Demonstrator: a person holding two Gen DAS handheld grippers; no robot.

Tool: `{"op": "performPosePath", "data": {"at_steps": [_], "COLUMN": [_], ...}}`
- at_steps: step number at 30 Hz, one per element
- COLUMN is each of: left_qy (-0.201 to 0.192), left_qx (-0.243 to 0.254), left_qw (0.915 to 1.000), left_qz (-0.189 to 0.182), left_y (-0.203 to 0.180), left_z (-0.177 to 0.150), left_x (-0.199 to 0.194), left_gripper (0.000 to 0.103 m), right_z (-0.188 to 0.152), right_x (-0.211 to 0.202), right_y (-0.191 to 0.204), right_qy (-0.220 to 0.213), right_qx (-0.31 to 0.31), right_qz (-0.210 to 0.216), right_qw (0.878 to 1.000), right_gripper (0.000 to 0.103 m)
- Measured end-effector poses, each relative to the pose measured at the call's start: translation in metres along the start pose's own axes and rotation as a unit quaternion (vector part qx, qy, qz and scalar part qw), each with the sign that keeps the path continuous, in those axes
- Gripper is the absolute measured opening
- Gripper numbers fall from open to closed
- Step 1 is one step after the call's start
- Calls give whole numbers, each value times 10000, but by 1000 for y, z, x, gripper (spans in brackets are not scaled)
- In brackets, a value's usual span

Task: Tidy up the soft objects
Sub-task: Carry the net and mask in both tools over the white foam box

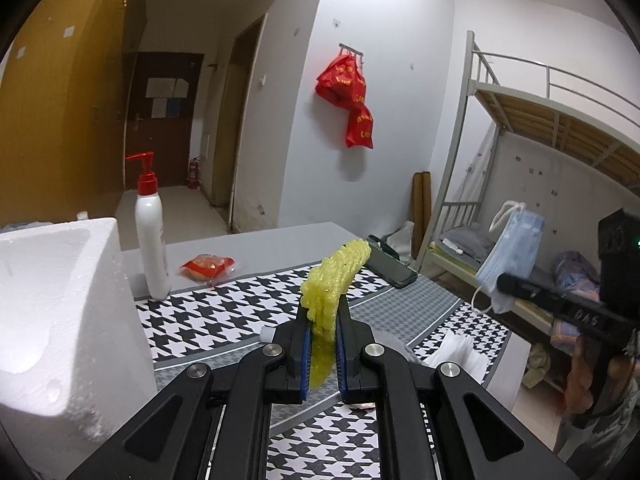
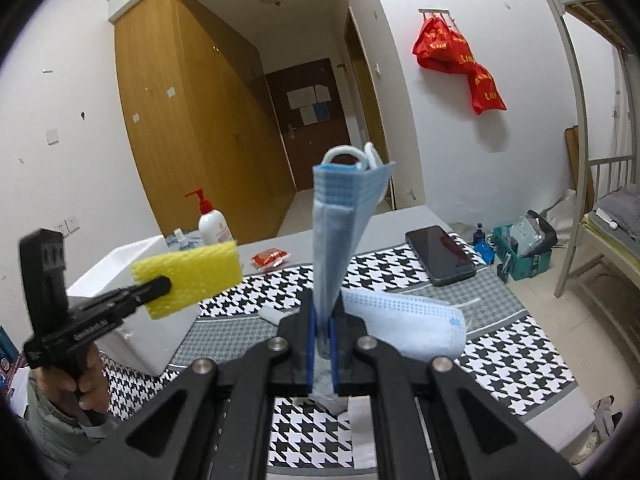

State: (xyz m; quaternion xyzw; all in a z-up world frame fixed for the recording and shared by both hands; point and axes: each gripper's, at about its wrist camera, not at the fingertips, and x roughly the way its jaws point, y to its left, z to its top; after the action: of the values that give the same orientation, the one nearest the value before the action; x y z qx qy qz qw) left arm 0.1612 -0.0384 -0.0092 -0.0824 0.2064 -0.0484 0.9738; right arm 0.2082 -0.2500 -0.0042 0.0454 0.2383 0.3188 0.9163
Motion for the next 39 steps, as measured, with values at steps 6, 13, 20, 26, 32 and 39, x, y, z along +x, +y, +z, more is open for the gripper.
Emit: {"op": "performPosePath", "data": {"at_steps": [6,13,20,26,32,39], "left_qy": [-26,-142,-371,-616,-746,-800], "left_qx": [83,-5,83,187,195,185], "left_qw": [10000,9996,9978,9954,9935,9914], "left_qz": [49,264,548,707,840,1016], "left_y": [-2,3,6,13,25,36], "left_z": [1,10,21,28,31,31], "left_x": [-9,-23,-46,-69,-86,-97], "left_gripper": [11,11,11,11,11,11], "right_z": [-3,0,5,12,13,15], "right_x": [6,4,1,3,4,5], "right_y": [7,18,34,51,69,84], "right_qy": [70,-27,-203,-351,-446,-513], "right_qx": [-78,-197,-264,-366,-459,-515], "right_qz": [-57,-76,124,294,415,442], "right_qw": [9999,9998,9994,9983,9971,9964], "right_gripper": [8,8,8,8,8,8]}}
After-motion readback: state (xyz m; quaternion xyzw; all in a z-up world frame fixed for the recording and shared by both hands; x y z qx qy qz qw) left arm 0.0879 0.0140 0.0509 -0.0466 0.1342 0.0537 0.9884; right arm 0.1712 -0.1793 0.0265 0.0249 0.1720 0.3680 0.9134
